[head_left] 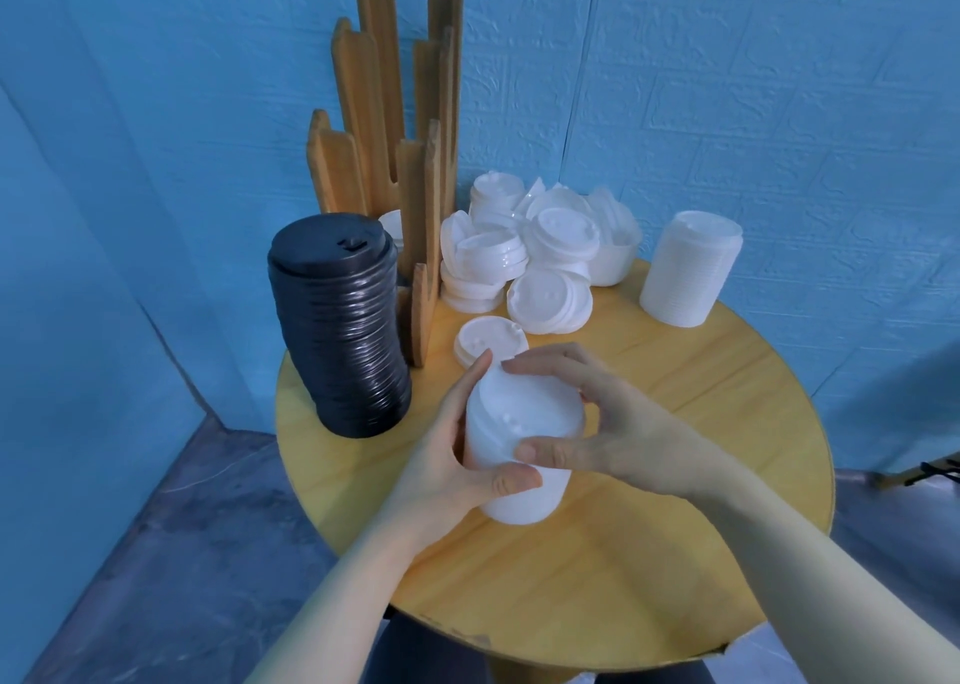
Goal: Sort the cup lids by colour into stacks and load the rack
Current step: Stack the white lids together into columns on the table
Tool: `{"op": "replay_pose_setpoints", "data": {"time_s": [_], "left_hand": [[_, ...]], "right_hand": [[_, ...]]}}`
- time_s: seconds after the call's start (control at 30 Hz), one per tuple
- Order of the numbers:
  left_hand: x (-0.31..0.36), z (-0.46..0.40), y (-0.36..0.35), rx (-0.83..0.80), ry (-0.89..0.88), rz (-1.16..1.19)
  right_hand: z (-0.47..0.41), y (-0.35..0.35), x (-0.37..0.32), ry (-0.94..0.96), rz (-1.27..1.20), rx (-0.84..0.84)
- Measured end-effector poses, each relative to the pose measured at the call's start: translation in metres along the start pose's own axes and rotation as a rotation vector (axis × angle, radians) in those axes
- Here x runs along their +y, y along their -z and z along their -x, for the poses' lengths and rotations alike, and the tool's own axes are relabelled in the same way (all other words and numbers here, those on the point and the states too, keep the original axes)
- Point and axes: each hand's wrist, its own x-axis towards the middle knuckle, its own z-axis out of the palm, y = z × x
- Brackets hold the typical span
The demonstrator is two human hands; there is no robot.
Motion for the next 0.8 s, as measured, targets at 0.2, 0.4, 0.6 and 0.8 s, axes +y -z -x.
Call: {"op": "replay_pose_setpoints", "data": {"time_s": [0.2,0.4,0.6,0.8], "left_hand": [[-0.002,0.000,0.000,-0.004,-0.038,-0.030],[-0.001,0.001,0.000,0.006,-0.060,-0.050],[0.001,0.000,0.003,0.015,-0.061,-0.029],[0.008,0.000,0.006,-0.040,-0.052,-0.032]], "right_hand": [[0.004,-0.024,-0.016,-0.100,0.341,0.290],[0.001,-0.036,-0.019,-0.146,0.388,0.351],[0.011,-0.032,0.002,-0.030,-0.208,0.149],[0.014,-0.038,0.012,0.046,-0.355,0.169]]}}
